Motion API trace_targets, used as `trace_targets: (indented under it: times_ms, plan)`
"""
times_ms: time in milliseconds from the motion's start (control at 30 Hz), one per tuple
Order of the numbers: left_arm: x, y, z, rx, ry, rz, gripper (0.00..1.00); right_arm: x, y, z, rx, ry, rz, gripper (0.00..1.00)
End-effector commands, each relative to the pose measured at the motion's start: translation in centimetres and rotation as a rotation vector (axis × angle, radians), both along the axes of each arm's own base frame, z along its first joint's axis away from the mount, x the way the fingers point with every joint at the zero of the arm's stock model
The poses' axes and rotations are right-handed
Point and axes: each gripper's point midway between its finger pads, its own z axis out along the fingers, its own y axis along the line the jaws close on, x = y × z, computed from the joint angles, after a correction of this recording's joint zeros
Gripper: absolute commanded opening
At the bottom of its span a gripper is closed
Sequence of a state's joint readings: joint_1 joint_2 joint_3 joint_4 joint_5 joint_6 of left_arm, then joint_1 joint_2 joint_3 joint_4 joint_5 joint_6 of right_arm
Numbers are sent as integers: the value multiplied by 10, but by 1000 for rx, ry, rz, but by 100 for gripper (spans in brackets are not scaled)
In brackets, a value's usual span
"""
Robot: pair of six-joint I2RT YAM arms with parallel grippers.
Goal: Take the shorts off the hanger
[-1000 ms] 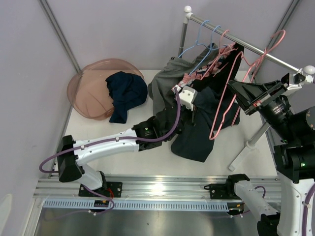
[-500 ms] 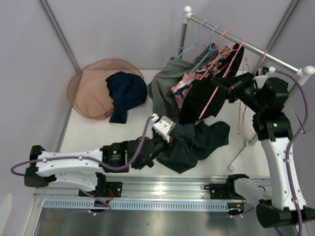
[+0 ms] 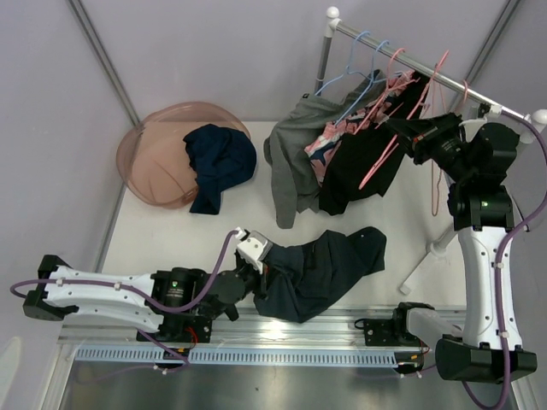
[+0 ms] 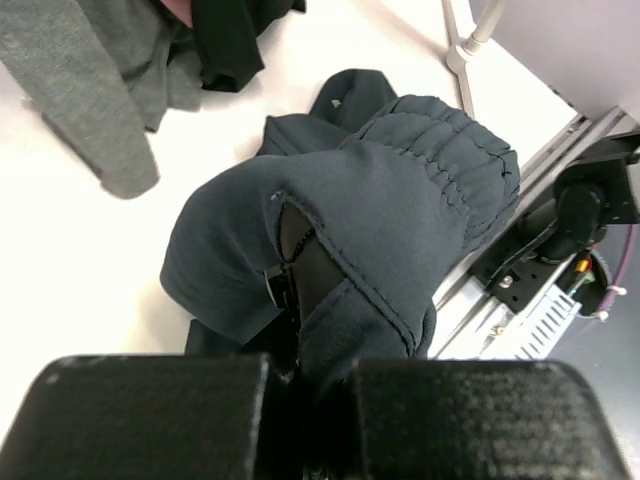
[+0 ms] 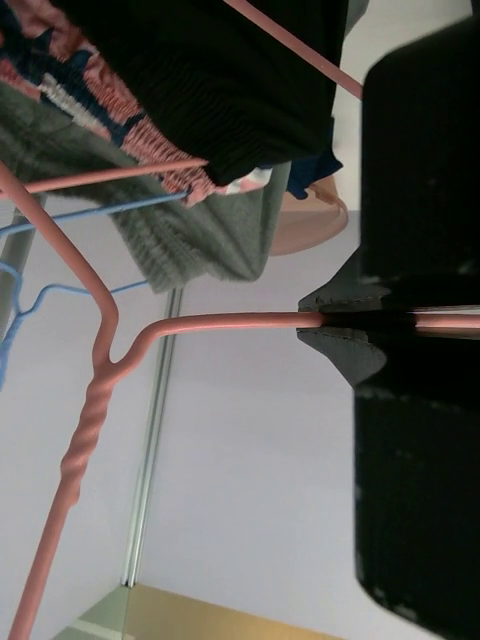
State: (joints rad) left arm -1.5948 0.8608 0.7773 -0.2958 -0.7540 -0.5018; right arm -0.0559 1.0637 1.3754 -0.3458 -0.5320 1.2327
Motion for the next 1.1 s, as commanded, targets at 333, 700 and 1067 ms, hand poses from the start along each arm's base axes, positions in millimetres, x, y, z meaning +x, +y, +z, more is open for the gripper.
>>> trace_targets:
  times_ms: [333,700,1067]
  plan:
    - [5,-9,43,-82,-41,26,0,-3,-46,19,-4,-80,-103,0]
    - [56,70,170,-151,-230,234,0,-4,-43,-13,-6,-31,-76,0]
    - [113,139,289,-162,-463,468,0,-25,-37,-11,-41,-44,-66,100]
